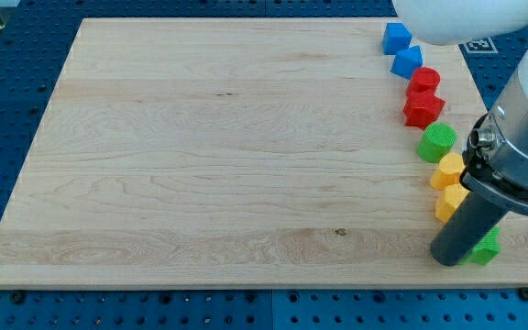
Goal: Move your arm towards the top center
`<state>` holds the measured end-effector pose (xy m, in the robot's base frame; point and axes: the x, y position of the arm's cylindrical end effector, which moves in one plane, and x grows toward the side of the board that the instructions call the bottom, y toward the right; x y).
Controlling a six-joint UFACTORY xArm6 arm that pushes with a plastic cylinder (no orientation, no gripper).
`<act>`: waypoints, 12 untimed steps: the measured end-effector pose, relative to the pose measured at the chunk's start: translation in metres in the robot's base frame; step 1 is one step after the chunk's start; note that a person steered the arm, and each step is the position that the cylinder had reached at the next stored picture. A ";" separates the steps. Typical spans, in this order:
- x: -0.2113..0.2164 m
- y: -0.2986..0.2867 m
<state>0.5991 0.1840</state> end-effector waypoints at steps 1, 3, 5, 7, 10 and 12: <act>0.000 -0.021; -0.016 -0.113; -0.044 -0.153; -0.052 -0.194; -0.070 -0.216; -0.176 -0.220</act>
<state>0.4231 -0.0364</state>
